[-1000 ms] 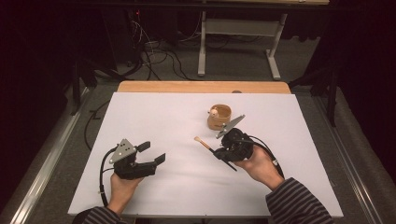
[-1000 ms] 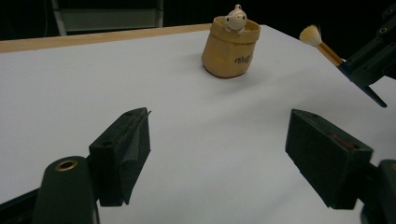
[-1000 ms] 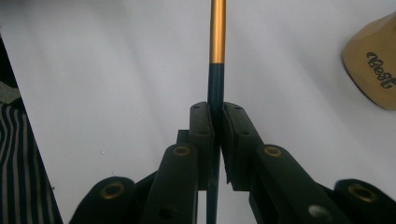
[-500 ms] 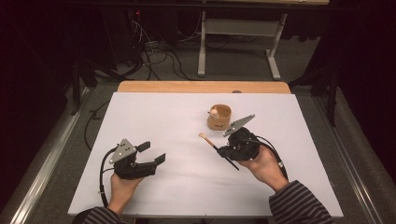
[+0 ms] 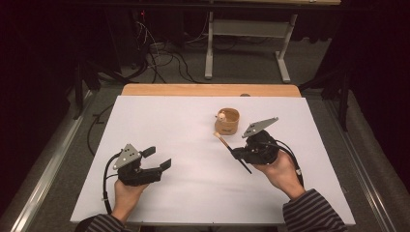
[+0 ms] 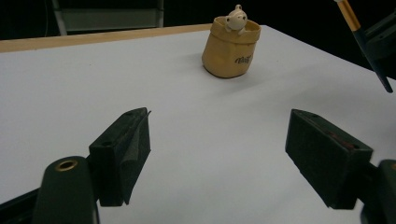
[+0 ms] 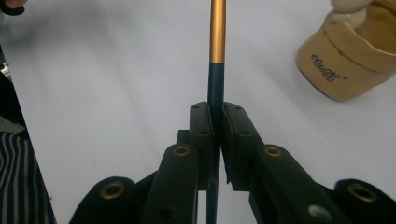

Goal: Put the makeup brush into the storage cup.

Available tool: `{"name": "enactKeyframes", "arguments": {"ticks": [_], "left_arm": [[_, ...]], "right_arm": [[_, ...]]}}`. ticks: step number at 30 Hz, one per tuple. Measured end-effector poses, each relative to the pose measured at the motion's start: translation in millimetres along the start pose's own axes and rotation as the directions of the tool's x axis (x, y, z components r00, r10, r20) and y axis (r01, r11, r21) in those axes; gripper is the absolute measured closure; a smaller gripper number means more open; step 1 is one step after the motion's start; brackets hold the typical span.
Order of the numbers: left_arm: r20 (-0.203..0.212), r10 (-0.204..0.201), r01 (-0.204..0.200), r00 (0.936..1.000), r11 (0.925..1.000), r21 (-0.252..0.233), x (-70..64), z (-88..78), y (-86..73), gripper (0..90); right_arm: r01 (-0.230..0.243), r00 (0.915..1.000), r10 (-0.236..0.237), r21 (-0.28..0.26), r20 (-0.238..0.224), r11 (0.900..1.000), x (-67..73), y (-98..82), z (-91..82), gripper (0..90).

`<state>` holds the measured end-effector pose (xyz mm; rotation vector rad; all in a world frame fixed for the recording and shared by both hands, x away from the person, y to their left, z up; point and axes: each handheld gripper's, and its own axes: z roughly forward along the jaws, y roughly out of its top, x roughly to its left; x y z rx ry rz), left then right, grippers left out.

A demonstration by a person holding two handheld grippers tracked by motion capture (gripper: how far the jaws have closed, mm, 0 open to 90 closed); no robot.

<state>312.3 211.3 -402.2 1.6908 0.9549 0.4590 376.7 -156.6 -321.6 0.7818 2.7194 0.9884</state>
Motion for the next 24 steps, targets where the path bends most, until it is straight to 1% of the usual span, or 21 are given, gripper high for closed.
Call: {"name": "enactKeyframes", "arguments": {"ticks": [9,15,16,17,18,19,22,24], "left_arm": [[0.0,-0.001,0.001,1.0,1.0,-0.001,-0.3,-0.3,0.0,22.9],[-0.001,0.002,-0.002,1.0,1.0,0.0,-0.5,-0.7,0.0,22.8],[-0.002,0.001,-0.001,1.0,1.0,0.0,-0.5,-0.9,0.0,22.9],[-0.002,0.001,-0.001,1.0,1.0,-0.001,-0.5,-1.0,0.0,22.9],[-0.002,0.0,0.0,1.0,1.0,-0.001,-0.5,-1.1,0.0,22.9],[-0.002,-0.001,0.001,1.0,1.0,-0.001,-0.4,-1.1,0.0,22.9],[-0.002,-0.002,0.002,1.0,1.0,0.001,0.1,-0.4,0.0,22.9],[-0.001,-0.001,0.001,1.0,1.0,0.0,-0.1,-0.4,0.0,22.9]], "right_arm": [[-0.03,0.9994,0.031,-0.059,0.017,0.998,-7.8,-8.8,-13.7,85.2],[-0.062,0.9976,0.065,-0.11,0.023,0.992,-14.6,-13.8,-20.8,85.2],[-0.074,0.9968,0.077,-0.116,0.023,0.99,-15.1,-14.4,-21.5,85.2],[-0.069,0.997,0.073,-0.119,0.026,0.99,-16.4,-15.3,-22.2,85.2],[-0.082,0.996,0.086,-0.123,0.024,0.989,-16.5,-15.7,-22.7,85.2],[-0.076,0.9963,0.081,-0.129,0.029,0.989,-17.8,-16.5,-23.2,85.2],[-0.087,0.9951,0.093,-0.143,0.035,0.986,-21.0,-17.9,-24.5,85.2],[-0.086,0.9949,0.093,-0.15,0.04,0.985,-23.9,-18.6,-25.1,85.2]]}}
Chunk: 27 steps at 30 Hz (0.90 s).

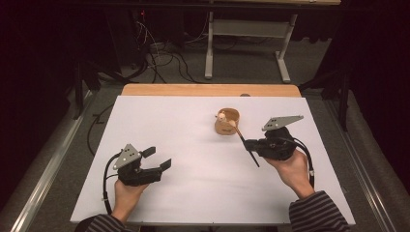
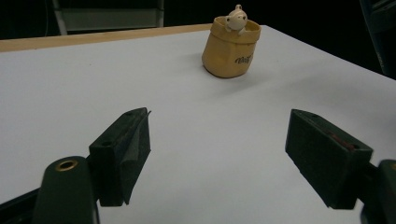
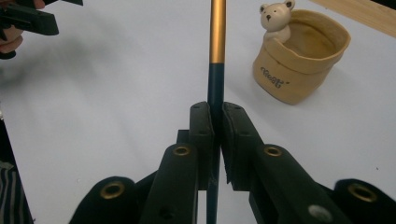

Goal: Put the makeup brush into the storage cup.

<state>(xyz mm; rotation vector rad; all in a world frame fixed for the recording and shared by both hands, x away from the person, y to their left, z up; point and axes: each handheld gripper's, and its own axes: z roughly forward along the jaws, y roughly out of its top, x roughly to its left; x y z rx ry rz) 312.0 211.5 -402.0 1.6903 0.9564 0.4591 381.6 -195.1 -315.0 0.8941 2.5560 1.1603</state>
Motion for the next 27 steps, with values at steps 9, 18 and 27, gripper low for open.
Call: {"name": "enactKeyframes", "arguments": {"ticks": [9,18,27], "left_arm": [[0.001,0.0,0.0,1.0,1.0,0.007,0.1,1.2,-0.3,22.9],[0.0,-0.002,0.002,1.0,1.0,0.005,0.7,1.0,-0.3,22.9],[-0.001,0.0,0.0,1.0,1.0,0.007,0.5,1.1,-0.3,22.9]], "right_arm": [[-0.026,0.9995,0.027,-0.019,0.014,0.999,-7.7,-1.3,0.4,85.2],[-0.039,0.9989,0.04,-0.04,0.022,0.998,-16.9,-0.5,2.8,85.2],[-0.049,0.9985,0.05,-0.061,0.022,0.997,-23.8,3.5,5.4,85.2]]}}
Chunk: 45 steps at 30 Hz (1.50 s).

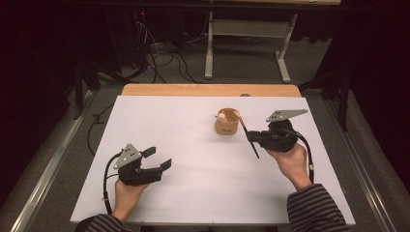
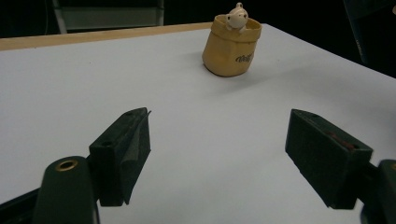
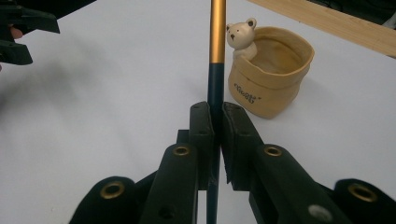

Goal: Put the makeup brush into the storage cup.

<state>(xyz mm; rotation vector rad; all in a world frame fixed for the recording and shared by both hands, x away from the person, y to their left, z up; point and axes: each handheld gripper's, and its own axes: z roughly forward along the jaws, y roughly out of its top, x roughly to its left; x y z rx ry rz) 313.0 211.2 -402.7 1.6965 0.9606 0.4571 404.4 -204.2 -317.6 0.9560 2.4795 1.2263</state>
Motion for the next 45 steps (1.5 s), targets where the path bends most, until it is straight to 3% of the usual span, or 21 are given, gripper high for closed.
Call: {"name": "enactKeyframes", "arguments": {"ticks": [14,21,37,45], "left_arm": [[0.0,0.0,0.0,1.0,1.0,0.0,0.1,-0.2,0.0,22.9],[-0.003,0.003,-0.003,1.0,1.0,0.001,-0.1,0.0,-0.1,23.0],[0.0,0.002,-0.002,1.0,1.0,0.002,0.2,0.6,-0.1,23.0],[-0.001,0.004,-0.004,1.0,1.0,0.002,-0.2,0.5,-0.2,23.0]], "right_arm": [[0.005,1.0,-0.005,-0.03,0.006,1.0,-5.9,7.4,6.4,85.2],[-0.028,0.9995,0.028,-0.06,0.013,0.998,-13.0,10.6,10.1,85.2],[-0.043,0.9986,0.044,-0.036,0.03,0.998,-20.6,21.9,26.0,85.2],[-0.029,0.9987,0.031,-0.037,0.04,0.999,-20.0,34.0,28.3,85.2]]}}
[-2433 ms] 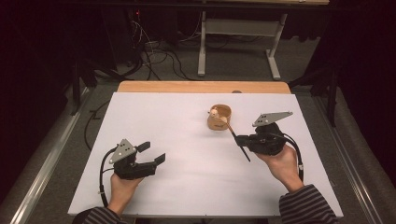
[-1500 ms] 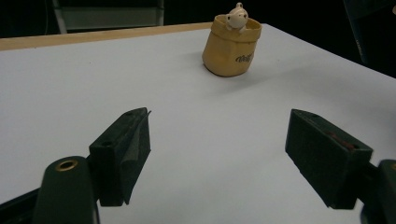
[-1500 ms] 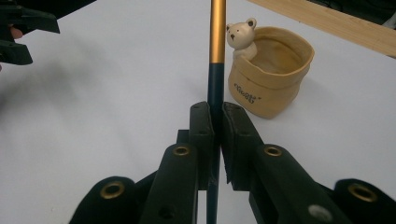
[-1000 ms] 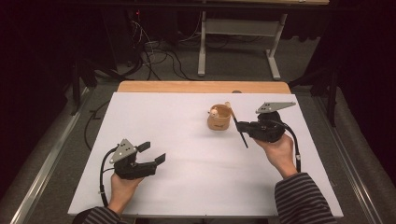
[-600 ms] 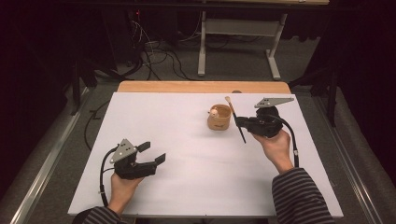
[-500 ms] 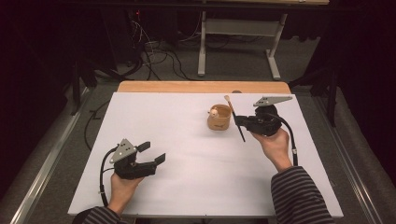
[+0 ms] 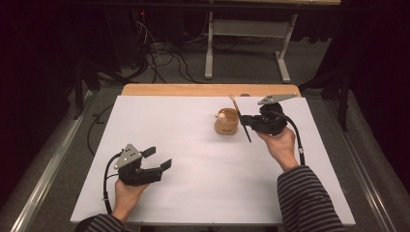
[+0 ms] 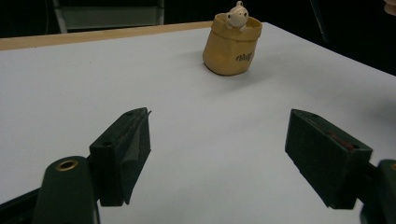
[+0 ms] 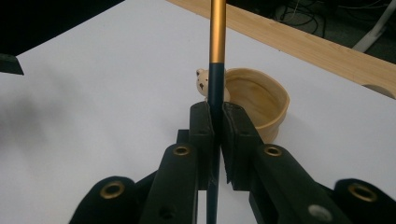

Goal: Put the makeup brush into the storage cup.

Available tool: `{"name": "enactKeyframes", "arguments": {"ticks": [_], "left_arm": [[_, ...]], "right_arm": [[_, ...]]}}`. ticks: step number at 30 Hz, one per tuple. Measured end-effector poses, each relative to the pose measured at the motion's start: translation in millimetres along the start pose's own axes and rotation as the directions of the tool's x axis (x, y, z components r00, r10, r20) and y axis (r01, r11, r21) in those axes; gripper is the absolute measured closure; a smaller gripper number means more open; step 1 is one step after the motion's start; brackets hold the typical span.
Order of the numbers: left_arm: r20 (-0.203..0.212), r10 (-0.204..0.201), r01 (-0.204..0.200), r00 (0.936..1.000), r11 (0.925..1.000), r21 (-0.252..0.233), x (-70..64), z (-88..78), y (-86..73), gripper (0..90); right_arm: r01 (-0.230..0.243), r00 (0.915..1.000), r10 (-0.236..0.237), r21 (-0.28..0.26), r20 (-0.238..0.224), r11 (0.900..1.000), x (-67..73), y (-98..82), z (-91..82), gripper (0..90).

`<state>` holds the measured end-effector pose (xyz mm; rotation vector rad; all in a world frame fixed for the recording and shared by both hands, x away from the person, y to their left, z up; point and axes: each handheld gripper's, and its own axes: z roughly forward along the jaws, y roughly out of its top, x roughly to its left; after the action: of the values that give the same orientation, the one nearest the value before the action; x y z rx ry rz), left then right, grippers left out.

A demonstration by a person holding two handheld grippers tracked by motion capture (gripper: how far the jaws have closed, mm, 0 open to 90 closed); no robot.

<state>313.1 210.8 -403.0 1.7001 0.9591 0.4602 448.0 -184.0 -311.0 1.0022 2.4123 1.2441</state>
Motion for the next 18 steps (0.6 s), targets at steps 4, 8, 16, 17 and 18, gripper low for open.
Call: {"name": "enactKeyframes", "arguments": {"ticks": [4,8,16,17,18], "left_arm": [[0.002,-0.003,0.003,1.0,1.0,0.008,0.3,1.3,0.0,23.1],[0.001,-0.001,0.001,1.0,1.0,0.003,0.8,0.2,-0.1,23.1],[0.005,-0.002,0.002,1.0,1.0,0.007,1.2,2.1,0.1,23.2],[0.005,-0.003,0.003,1.0,1.0,0.006,1.4,2.1,0.2,23.2],[0.004,-0.003,0.003,1.0,1.0,0.005,1.7,1.9,0.2,23.2]], "right_arm": [[0.016,0.9998,-0.016,0.0,0.007,1.0,0.1,7.0,5.6,85.2],[0.028,0.9995,-0.028,0.0,0.011,1.0,2.0,16.3,12.1,85.2],[0.038,0.9993,-0.038,-0.004,0.005,0.999,4.3,24.9,19.8,85.2],[0.039,0.9992,-0.039,-0.008,0.003,0.999,3.1,26.1,20.2,85.2],[0.039,0.9992,-0.039,-0.011,0.006,0.999,1.9,27.5,20.4,85.2]]}}
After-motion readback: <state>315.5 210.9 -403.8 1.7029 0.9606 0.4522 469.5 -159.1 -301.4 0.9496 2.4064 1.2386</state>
